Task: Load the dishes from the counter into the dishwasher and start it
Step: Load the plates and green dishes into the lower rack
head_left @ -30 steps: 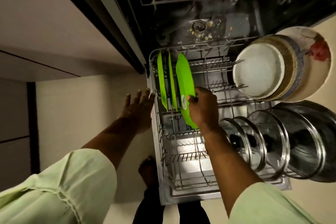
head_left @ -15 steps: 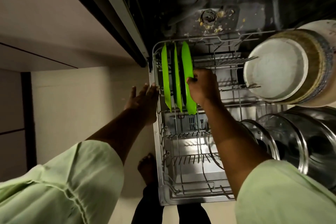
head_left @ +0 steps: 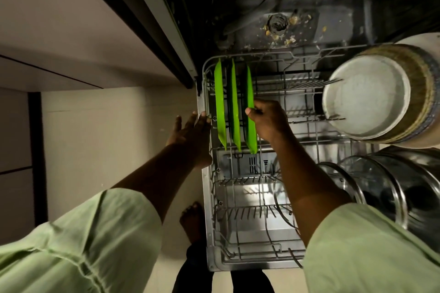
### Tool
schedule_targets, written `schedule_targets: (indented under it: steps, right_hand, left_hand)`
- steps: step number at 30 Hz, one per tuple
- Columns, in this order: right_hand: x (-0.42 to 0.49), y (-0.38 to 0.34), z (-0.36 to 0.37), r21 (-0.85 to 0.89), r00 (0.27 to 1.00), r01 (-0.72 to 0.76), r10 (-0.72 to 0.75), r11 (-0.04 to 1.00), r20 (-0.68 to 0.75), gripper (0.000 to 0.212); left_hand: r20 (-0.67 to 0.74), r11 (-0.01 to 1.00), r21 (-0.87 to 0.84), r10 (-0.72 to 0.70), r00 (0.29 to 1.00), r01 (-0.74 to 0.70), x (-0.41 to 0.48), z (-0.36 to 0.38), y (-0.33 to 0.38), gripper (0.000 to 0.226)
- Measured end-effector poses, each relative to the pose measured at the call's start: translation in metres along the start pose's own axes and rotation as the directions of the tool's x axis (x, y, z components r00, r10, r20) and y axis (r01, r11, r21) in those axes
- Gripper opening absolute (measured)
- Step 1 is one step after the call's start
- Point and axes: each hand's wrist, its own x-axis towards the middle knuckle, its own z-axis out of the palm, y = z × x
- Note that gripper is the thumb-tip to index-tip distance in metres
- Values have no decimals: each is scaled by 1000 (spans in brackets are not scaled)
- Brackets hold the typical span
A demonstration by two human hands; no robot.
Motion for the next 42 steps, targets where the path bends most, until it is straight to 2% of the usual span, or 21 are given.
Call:
schedule_targets:
  steps: [2, 4, 10, 12, 16, 20, 23, 29, 34, 38, 42]
  right_hand:
    - [0, -1, 0, 39, 999, -36, 35, 999, 24, 41]
    - [2, 0, 1, 56, 997, -61, 59, 997, 41, 48]
    - [-7, 4, 6, -22, 995, -7, 5, 1000, -104, 28]
    - [-18, 3, 11, -67, 990, -1, -9, 998, -138, 28]
    - [-40, 6, 23, -142, 991, 13, -32, 990, -132, 40]
    - [-75, 8, 27, -294, 985, 50, -95, 955, -144, 64]
    - [-102, 6, 26, -458, 983, 111, -164, 882, -79, 66]
    - [-161, -20, 8, -623, 969, 227, -235, 748, 71, 69]
    - [-220, -58, -20, -687, 940, 329, -293, 648, 174, 71]
    - [-272, -99, -39, -675, 905, 415, -352, 610, 239, 71]
    - [-333, -142, -54, -675, 847, 516, -430, 528, 312, 72]
  left_hand:
    - [-1, 1000, 4, 1, 1000, -1, 0, 0, 0, 100]
    - [-2, 1000, 11, -1, 1000, 1, 1, 1, 0, 102]
    - [-3, 999, 47, -2, 1000, 2, 0, -4, -3, 95]
    - [-22, 999, 44, -12, 1000, 13, -1, -4, -3, 94]
    - [-71, 1000, 19, -14, 997, 16, -16, 4, 3, 90]
    - [-110, 992, -117, -51, 993, 38, -44, 10, 10, 84]
    - [-139, 986, -160, -65, 988, 43, -70, 13, 12, 77]
    - [-132, 972, -222, -114, 985, 83, -140, 9, 20, 71]
    - [-165, 940, -301, -216, 962, 159, -219, -1, 36, 70]
    - [-199, 901, -378, -305, 932, 214, -289, -17, 49, 71]
    - [-234, 853, -440, -409, 882, 279, -365, -28, 53, 72]
